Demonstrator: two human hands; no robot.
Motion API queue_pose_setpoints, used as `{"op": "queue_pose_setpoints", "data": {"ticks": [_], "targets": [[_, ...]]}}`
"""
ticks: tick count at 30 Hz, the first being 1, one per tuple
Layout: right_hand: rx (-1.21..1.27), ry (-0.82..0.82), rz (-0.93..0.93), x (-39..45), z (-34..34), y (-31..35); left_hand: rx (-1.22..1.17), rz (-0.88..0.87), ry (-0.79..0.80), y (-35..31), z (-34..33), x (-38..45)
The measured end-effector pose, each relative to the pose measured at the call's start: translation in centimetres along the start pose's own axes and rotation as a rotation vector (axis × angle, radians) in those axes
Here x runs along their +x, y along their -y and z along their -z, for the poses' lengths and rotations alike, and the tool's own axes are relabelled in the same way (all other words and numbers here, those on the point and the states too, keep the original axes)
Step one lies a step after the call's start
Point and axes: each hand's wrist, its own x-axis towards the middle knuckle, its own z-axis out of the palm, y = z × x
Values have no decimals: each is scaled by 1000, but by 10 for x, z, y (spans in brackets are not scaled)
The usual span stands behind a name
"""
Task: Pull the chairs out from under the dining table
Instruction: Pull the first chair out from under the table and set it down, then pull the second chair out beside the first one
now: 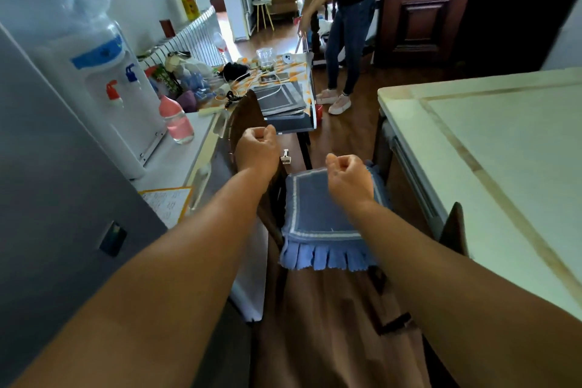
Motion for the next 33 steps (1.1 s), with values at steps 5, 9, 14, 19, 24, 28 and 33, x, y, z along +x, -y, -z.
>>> {"op": "queue_pose_setpoints", "data": {"ticks": [5, 9, 14, 19, 24, 28, 33], "targets": [[-36, -63, 13, -88, 48, -13, -74, 43, 97, 17, 14, -90], [-81, -116, -33, -148, 93, -28, -186, 123, 216, 22, 16, -155], [-195, -227, -40, -193, 153, -43, -207, 167, 356, 11, -3, -216], [-373, -118, -152, -221, 191, -68, -86, 157, 490, 0, -31, -256], [-462, 194, -314, -243, 214, -101, 123, 210, 617, -2, -70, -303], [-445, 337, -298, -248, 224, -113, 229, 269, 656, 5, -98, -331], [-476, 499, -329, -252, 234, -129, 273, 306, 666, 12, -116, -345]]}}
